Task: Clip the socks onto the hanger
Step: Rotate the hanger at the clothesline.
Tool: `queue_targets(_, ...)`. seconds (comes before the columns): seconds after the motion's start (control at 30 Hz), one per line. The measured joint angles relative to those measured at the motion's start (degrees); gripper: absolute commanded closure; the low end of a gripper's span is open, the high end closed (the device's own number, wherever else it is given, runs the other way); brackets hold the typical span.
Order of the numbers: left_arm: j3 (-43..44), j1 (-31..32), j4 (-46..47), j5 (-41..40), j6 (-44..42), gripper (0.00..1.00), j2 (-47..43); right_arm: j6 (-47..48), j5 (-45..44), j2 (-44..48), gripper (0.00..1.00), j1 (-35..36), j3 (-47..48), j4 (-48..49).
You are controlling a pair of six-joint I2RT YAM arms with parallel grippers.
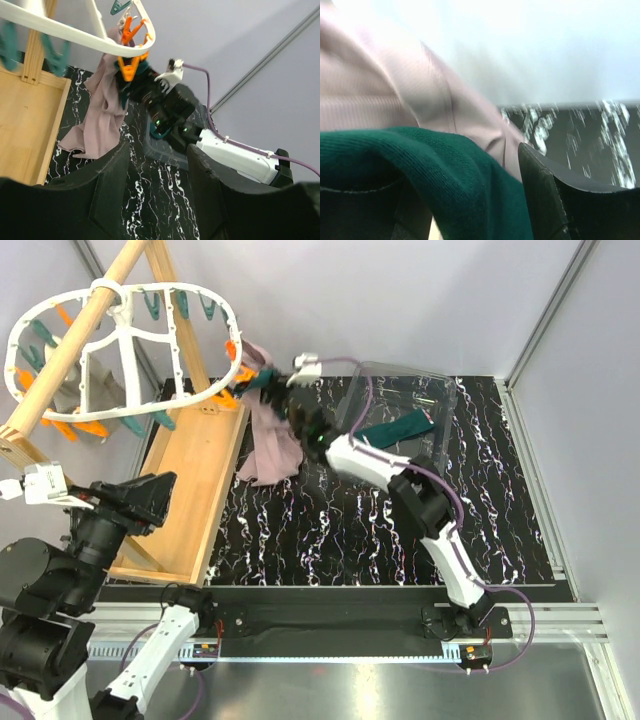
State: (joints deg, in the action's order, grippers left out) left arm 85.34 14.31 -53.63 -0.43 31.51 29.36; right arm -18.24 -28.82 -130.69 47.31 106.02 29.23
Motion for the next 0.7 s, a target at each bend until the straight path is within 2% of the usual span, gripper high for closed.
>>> queue_targets(0.1,0.7,0.0,0.94,-0.74,0.07,0.48,0.74,-1.29,8.79,-3.91,0.28,-4.55,10.93,-3.41)
queue_targets(0.13,0.68,0.0,1.31,-0.9,0.17,0.5,0.57,-1.62,12.37,-6.43,0.23,-6.08,16.63,-4.55)
queue_targets(0.23,-0.09,0.0,4.07,-0.63,0.96,0.52,-0.35,-2.12,20.96,-15.37,0.2,-9.88,36.61,-11.56)
queue_targets(0.3,-0.96,0.0,5.99,0.35,1.38,0.53,-0.85,-2.62,25.81,-18.86,0.17,-11.74,44.52,-15.56)
queue_targets(0.37,-1.27,0.0,7.48,1.88,1.4,0.55,-0.76,-3.1,29.2,-18.36,0.11,-12.81,43.39,-16.85)
queue_targets(0.53,1.07,0.0,8.28,5.66,0.48,0.59,1.33,-3.41,34.25,-12.07,0.06,-13.18,27.17,-20.52)
queue_targets(0.7,6.67,0.0,8.46,7.28,-0.72,0.59,4.55,-2.56,36.02,-8.76,0.01,-12.31,19.98,-31.54)
